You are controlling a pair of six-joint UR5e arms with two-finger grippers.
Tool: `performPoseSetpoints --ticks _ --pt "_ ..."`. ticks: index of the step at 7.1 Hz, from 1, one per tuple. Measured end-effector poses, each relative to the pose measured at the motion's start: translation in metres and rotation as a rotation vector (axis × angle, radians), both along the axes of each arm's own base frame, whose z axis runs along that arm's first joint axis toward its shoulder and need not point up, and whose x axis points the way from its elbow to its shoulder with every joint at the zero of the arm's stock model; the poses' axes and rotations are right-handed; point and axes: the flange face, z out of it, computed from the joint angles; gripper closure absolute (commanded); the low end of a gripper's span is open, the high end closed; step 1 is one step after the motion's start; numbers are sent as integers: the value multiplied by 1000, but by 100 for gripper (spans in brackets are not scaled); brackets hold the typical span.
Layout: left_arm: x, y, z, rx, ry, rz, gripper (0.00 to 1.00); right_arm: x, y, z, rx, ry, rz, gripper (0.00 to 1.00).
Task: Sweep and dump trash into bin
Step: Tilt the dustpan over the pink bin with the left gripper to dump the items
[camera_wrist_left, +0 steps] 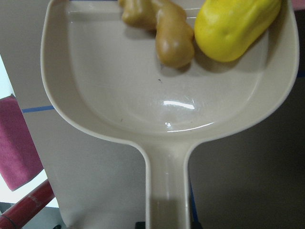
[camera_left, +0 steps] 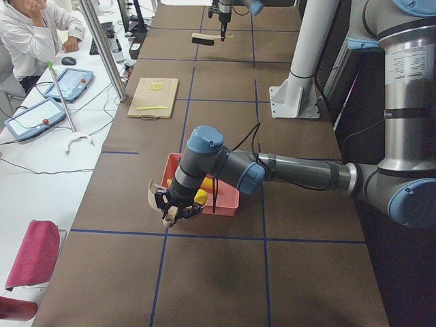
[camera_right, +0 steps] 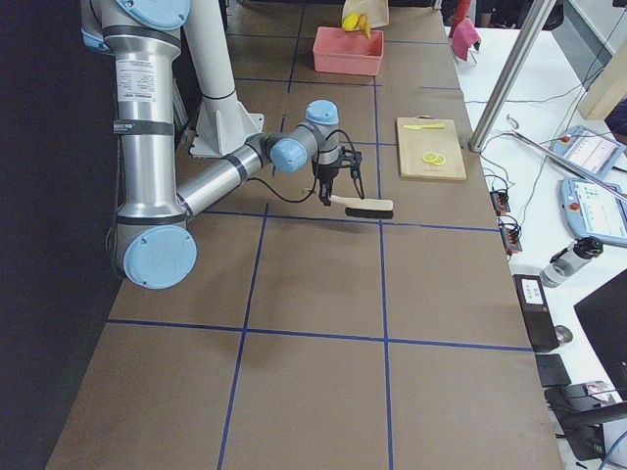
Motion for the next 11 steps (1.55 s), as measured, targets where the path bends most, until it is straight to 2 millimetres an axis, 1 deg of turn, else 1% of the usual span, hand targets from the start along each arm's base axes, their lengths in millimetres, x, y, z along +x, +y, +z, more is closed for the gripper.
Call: performPoseSetpoints --ticks 2,3,4,5,6,7,9,10,11 --pt "-3 -10 -12 69 -77 61 100 0 0 1 -2 0 0 100" --pt "-3 -10 -13 74 -87 69 100 -1 0 1 -3 0 0 100" --pt "-1 -11 -13 55 -57 71 100 -1 0 0 -4 -1 1 100" --pt "5 -13 -22 16 26 61 100 -1 0 0 -5 -1 3 100" --pt "12 -20 -43 -25 134 30 100 -2 0 0 -6 -2 5 100" --pt "18 -27 -69 -64 241 -19 100 -2 0 -1 -6 -2 7 100" --pt "28 -39 -114 -115 395 -98 100 -2 0 -2 -6 -3 8 100" --pt "47 -46 -134 -141 446 -106 100 -2 0 -2 -6 -4 9 100" --pt "89 -52 -156 -168 483 -69 100 -2 0 -2 -6 -4 9 100"
